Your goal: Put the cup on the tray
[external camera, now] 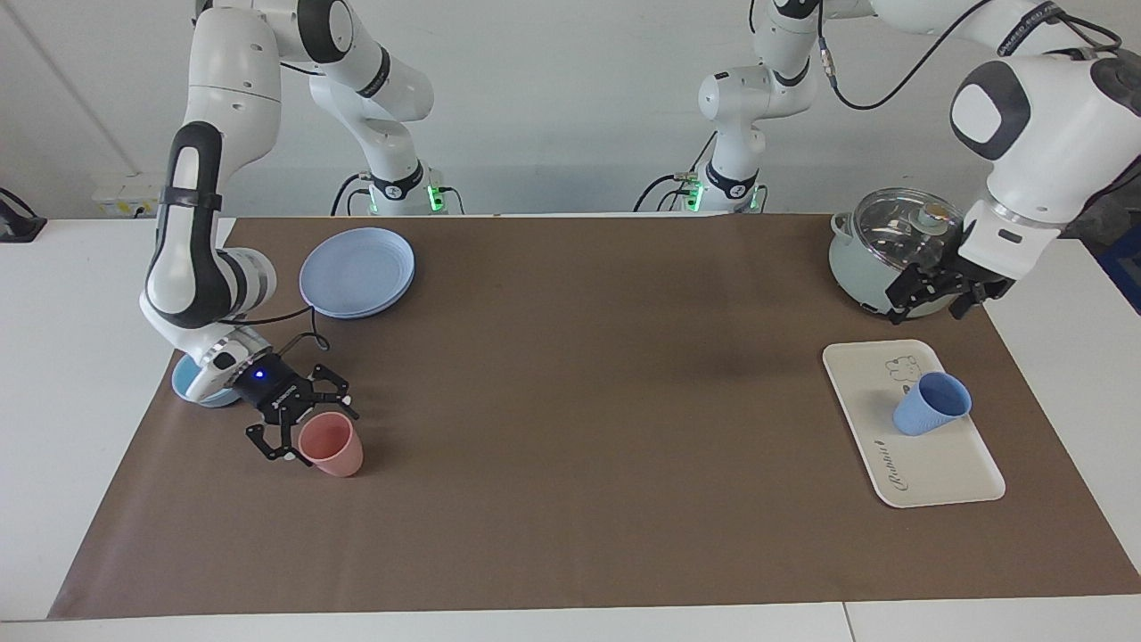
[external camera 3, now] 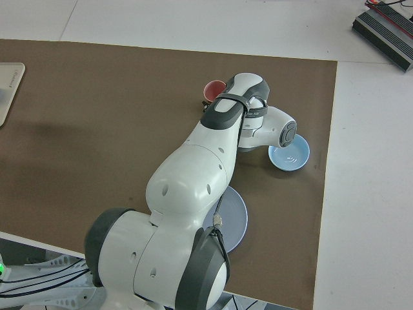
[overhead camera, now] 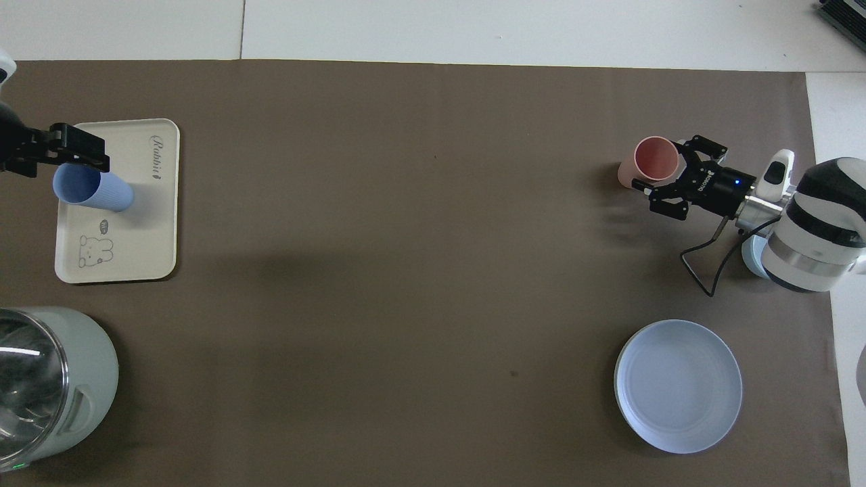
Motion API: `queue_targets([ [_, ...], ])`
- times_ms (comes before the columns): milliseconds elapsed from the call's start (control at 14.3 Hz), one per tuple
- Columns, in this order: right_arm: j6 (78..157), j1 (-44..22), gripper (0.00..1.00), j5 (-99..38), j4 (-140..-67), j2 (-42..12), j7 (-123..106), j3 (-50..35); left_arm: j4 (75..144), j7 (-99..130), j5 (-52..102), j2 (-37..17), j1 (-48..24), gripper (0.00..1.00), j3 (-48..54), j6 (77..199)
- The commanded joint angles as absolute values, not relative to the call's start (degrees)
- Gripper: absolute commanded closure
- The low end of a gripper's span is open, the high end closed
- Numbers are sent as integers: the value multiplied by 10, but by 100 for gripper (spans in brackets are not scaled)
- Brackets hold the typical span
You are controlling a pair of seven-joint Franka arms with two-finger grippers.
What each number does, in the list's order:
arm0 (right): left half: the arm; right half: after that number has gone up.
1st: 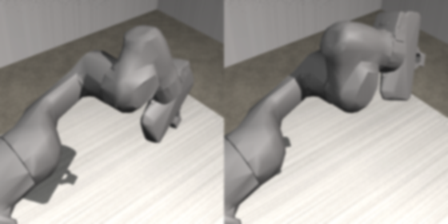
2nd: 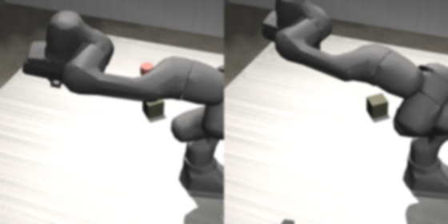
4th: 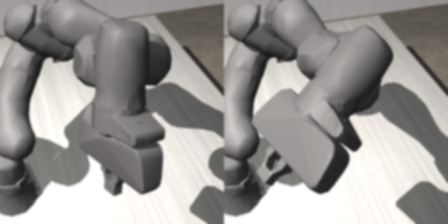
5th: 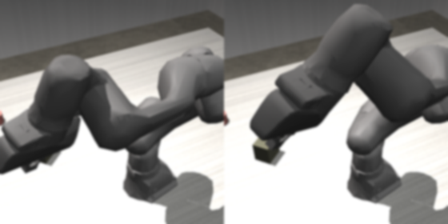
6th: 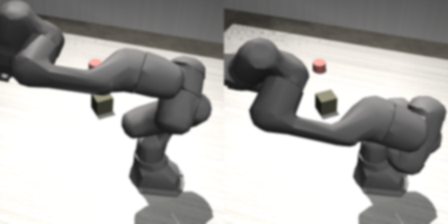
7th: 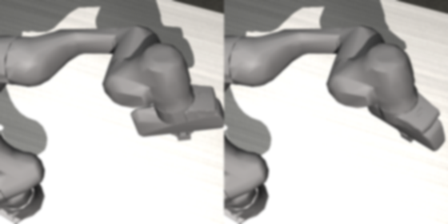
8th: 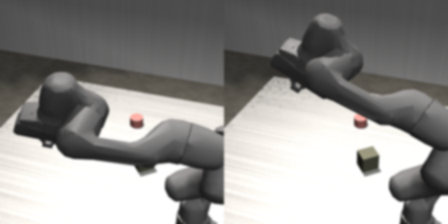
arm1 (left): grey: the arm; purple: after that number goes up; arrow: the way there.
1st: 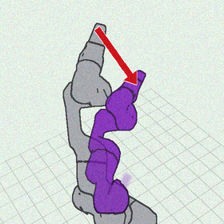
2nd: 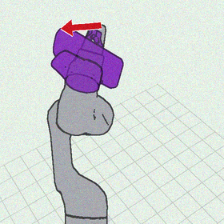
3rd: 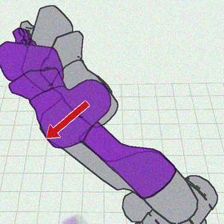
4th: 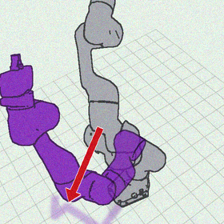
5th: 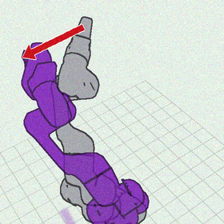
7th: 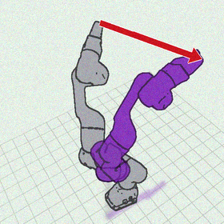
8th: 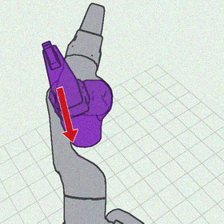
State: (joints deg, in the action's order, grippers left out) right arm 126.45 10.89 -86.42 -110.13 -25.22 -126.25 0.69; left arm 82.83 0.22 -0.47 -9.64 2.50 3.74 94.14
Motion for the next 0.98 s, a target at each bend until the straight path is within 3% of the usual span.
queue_targets([
  [0,1252,123,0,-882,-1104,-243,-1278,2,832,4,-23,-60,6,0,32,862],
  [279,1254,121,0,-879,-1105,-227,-1268,2,810,1,-14,-43,15,0,38,798],
  [628,1255,119,0,-869,-1114,-196,-1242,4,905,2,-12,3,14,0,41,872],
  [907,1263,113,0,-802,-1118,-151,-1132,4,901,3,-12,0,14,0,41,880],
])
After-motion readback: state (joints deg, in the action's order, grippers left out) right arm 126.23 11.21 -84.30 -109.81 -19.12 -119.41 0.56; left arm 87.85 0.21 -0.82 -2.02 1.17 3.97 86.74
